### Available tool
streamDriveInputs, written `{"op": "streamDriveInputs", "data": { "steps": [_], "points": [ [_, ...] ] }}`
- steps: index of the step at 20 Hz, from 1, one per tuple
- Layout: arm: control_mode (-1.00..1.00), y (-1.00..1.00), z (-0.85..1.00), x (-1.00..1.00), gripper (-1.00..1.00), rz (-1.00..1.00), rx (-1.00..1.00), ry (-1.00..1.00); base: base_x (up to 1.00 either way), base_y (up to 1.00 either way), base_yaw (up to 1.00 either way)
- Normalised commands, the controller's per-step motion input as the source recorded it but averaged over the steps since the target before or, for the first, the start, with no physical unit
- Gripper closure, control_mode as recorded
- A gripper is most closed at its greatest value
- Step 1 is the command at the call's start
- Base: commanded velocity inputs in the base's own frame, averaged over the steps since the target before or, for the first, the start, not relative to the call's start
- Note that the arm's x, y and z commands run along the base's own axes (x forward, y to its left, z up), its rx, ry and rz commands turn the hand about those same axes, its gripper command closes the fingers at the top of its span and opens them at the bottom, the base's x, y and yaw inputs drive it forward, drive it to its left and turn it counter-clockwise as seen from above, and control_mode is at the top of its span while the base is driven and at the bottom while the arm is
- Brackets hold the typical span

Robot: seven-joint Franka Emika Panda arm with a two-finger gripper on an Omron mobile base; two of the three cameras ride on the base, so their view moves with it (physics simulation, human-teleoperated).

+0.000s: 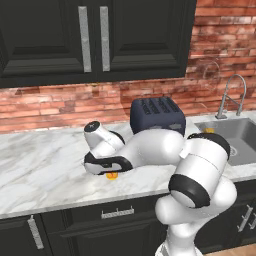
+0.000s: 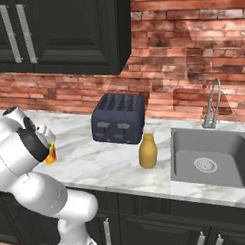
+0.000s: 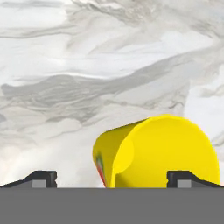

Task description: Place the pitcher and cup on the dining counter for serving.

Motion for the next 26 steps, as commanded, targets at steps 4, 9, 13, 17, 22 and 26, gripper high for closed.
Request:
{"op": "streamDriveInputs", "data": {
  "steps": [4,9,13,17,22,26],
  "points": [
    [-1.0,0.0,-0.24,0.0,-1.0,0.0,0.0,0.0,0.0,0.0,0.0],
    [-1.0,0.0,-0.21,0.0,1.0,0.01,0.0,-0.03,0.0,0.0,0.0],
    [-1.0,0.0,-0.01,0.0,1.0,0.0,0.0,-0.01,0.0,0.0,0.0],
    [-1.0,0.0,0.0,-0.01,1.0,0.0,0.0,0.03,0.0,0.0,0.0],
    [-1.0,0.0,0.0,-0.09,1.0,0.0,0.0,-0.02,0.0,0.0,0.0],
    [-1.0,-0.13,0.31,0.0,1.0,0.0,0.0,-0.08,0.0,0.0,0.0]
  ]
}}
